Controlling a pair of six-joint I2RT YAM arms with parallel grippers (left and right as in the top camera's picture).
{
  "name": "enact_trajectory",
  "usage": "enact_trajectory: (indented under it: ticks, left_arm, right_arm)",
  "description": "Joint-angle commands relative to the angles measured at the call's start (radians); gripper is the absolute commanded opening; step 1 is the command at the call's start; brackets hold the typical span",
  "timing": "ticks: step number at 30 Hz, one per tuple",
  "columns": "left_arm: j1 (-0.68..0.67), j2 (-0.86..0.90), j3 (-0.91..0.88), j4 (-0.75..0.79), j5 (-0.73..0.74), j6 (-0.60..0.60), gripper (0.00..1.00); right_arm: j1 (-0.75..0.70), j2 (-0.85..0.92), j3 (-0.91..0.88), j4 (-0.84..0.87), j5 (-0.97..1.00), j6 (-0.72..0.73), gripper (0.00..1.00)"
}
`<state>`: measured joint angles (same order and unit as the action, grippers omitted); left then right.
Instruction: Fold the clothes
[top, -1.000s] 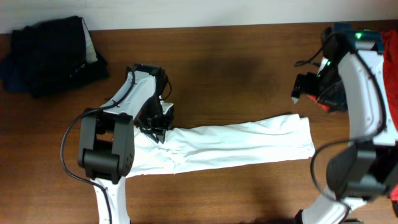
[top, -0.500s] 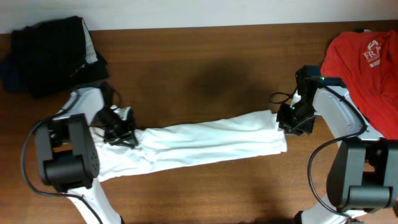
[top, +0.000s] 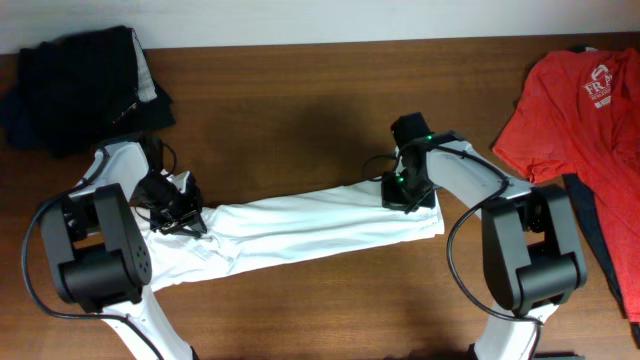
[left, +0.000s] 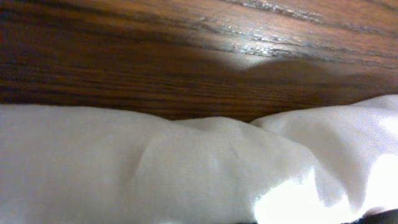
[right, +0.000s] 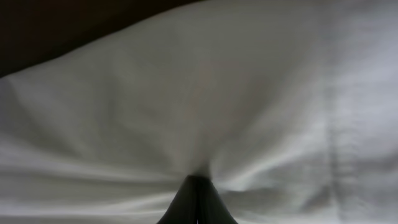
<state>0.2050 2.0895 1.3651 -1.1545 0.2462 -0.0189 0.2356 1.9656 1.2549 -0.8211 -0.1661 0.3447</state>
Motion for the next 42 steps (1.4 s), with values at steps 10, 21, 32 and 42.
enact_trajectory:
  ticks: [10,21,32,42]
  left_arm:
    - [0.01,-0.085,0.331,-0.201,-0.149,0.012,0.14]
    - [-0.073,-0.2,0.335,-0.186,-0.103,0.011,0.99]
    - [-0.102,-0.2,0.335,-0.174,-0.103,-0.023,0.99]
    - [-0.106,-0.2,0.335,-0.174,-0.103,-0.022,0.99]
  right_arm:
    - [-0.277,-0.053,0.26,-0.265,0.099,0.004,0.31]
    - [-0.482,0.006,0.069,-0.14,-0.413,-0.364,0.99]
    - [-0.307,0.011,-0.131,0.052,-0.37,-0.245,0.39]
    - [-0.46,-0.042,0.146,-0.278,-0.026,-0.119,0.04]
